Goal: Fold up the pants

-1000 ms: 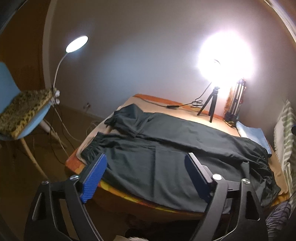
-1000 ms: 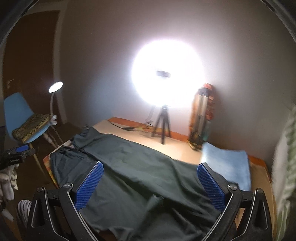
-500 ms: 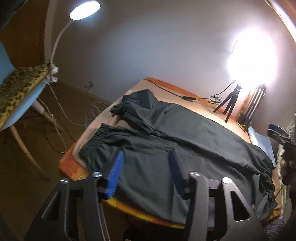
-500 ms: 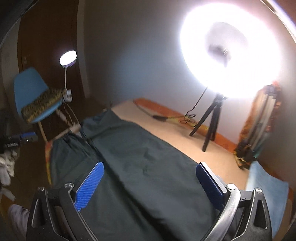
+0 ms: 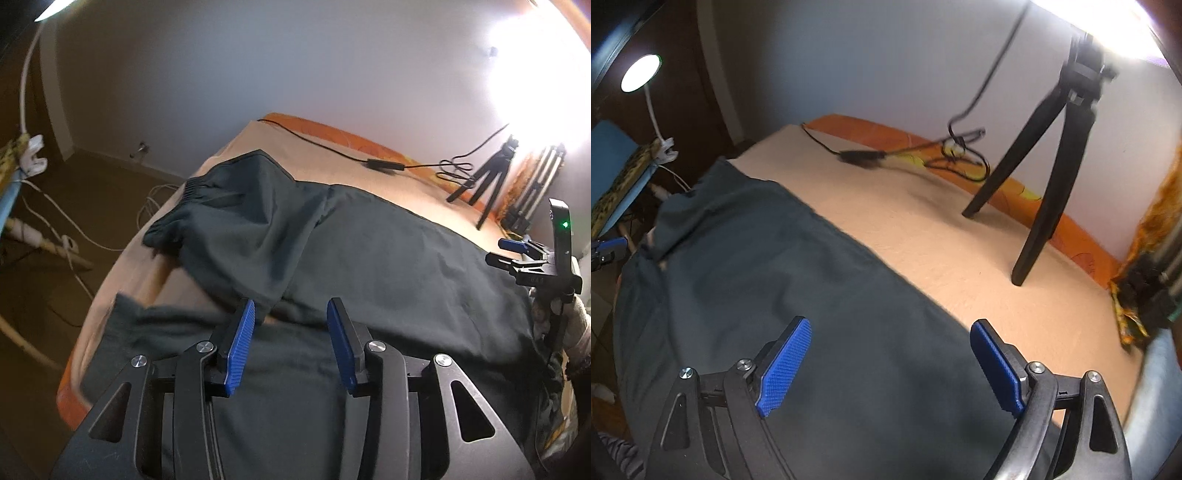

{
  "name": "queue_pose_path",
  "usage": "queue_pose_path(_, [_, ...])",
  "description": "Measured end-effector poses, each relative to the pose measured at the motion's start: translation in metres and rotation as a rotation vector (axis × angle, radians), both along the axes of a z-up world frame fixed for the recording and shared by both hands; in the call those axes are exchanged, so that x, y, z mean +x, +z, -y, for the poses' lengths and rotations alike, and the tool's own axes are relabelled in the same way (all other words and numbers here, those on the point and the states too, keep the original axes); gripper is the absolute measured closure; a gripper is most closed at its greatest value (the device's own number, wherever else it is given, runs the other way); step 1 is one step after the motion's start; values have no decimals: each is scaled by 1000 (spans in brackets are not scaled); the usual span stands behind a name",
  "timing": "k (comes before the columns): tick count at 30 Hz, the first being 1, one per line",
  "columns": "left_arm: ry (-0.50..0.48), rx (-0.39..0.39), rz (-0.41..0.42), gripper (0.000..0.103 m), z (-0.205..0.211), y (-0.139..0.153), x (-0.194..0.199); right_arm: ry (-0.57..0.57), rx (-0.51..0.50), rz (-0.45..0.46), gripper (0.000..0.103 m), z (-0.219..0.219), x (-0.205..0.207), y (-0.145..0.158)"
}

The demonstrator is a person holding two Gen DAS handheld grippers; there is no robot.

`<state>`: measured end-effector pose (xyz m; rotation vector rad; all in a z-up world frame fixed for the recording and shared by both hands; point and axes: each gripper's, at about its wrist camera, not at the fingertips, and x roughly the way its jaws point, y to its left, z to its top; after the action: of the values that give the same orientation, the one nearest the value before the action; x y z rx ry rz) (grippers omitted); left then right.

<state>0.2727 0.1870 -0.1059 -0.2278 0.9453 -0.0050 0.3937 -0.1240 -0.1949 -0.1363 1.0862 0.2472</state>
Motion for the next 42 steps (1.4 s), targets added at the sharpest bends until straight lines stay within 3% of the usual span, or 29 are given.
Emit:
queue_pose_path(6, [22, 4, -23, 64, -5, -8, 36, 0, -4, -47, 12, 20, 33, -27])
queue_pose_path(13, [66, -30, -43, 64, -25, -18, 61, 12, 78, -91, 11, 34, 40, -39])
queue_pose_path(15, [83, -45, -47, 64, -32, -20, 66, 34, 76, -85, 18, 30, 36, -37])
queue_pose_path(16, [89, -48, -48, 64, -35, -21, 67, 47, 71, -83, 26, 26, 33, -35])
queue_pose_path(22, [113, -55, -53, 64, -43, -25, 73, 97, 107, -96, 89, 13, 21, -27])
queue_pose_path(25, [119, -58, -52, 64, -46, -25, 74, 83, 159, -88, 99, 13, 18, -17])
queue_pose_path(34, [125, -66, -27, 64, -57, -13, 67, 171, 298, 25, 103, -12, -44, 57])
queue_pose_path(39, [102, -55, -41, 63, -53, -8, 71, 306, 341, -1, 103, -56, -103, 68])
queue_pose_path(42, [89, -62, -58, 62, -45, -7, 81, 389, 265, 18, 103, -79, -127, 67])
